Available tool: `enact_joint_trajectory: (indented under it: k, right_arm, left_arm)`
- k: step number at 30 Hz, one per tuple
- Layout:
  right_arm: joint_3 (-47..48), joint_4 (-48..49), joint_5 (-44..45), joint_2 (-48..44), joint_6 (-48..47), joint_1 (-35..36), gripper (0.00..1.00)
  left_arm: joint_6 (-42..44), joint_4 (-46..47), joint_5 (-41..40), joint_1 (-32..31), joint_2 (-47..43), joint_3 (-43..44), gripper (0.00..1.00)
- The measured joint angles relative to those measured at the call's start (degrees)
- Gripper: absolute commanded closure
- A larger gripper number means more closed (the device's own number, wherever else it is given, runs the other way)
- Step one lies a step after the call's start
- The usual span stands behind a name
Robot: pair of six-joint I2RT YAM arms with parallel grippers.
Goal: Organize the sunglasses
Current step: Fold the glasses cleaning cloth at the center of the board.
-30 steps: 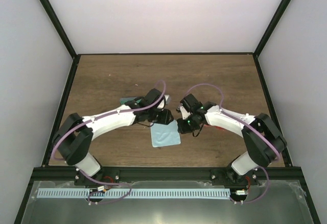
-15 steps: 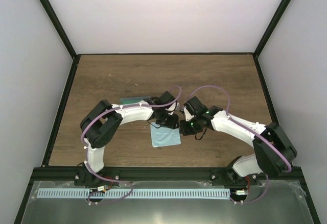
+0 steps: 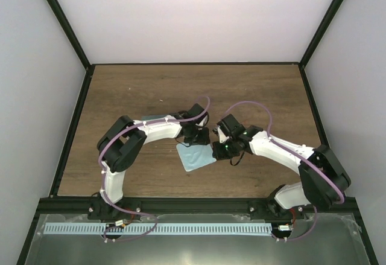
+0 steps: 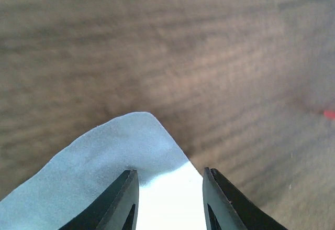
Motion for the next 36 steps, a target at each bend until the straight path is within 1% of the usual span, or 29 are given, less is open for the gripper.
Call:
enact_joint_trajectory:
  k: [2, 4, 7, 10, 12, 18, 23, 27, 31, 34, 36]
  right_arm:
    - [0.0, 0.5, -0.1, 0.6, 0.0, 0.0, 0.93]
    - [0.2, 1.0, -0.4, 1.2, 0.0, 0.0, 0.93]
    - [1.4, 1.6, -0.8, 1.8, 0.0, 0.0, 0.93]
    - [3.0, 2.0, -1.0, 1.8, -0.1, 0.0, 0.91]
    - [4.0, 2.6, -1.3, 1.8, -0.3, 0.0, 0.9]
    - [5.1, 4.5, -4.0, 2.8, -0.4, 0.0, 0.9]
    - [7.2, 5.6, -4.8, 9.0, -0.5, 1.7, 0.9]
    - [10.8, 6.1, -4.8, 15.7, -0.7, 4.8, 0.9]
    - [13.4, 6.5, -4.8, 21.0, -1.4, 6.9, 0.9]
    - [13.7, 6.3, -4.6, 23.6, -1.7, 7.7, 0.9]
    - [13.7, 6.6, -4.7, 23.8, -1.7, 7.7, 0.9]
  left_arm:
    - [-1.8, -0.1, -0.5, 1.1, 0.8, 1.2, 0.63]
    - [-3.3, -0.2, -1.4, 2.4, 1.8, 2.8, 0.6]
    - [-4.3, -1.2, -2.8, 3.7, 2.5, 4.8, 0.49]
    - [-4.6, -2.2, -4.0, 4.1, 2.1, 6.1, 0.42]
    - [-4.3, -2.8, -4.9, 4.0, 0.9, 6.4, 0.4]
    - [-3.8, -5.0, -8.7, 4.7, -7.3, 6.0, 0.4]
    - [-4.8, -5.4, -12.7, 8.8, -15.8, -0.6, 0.39]
    - [-5.9, -7.1, -15.9, 12.3, -19.9, -5.6, 0.39]
    - [-6.5, -7.9, -16.9, 13.7, -22.9, -8.0, 0.39]
    - [-6.6, -7.9, -16.9, 14.1, -24.3, -9.0, 0.38]
    - [-6.6, -7.8, -16.9, 14.2, -24.6, -9.4, 0.38]
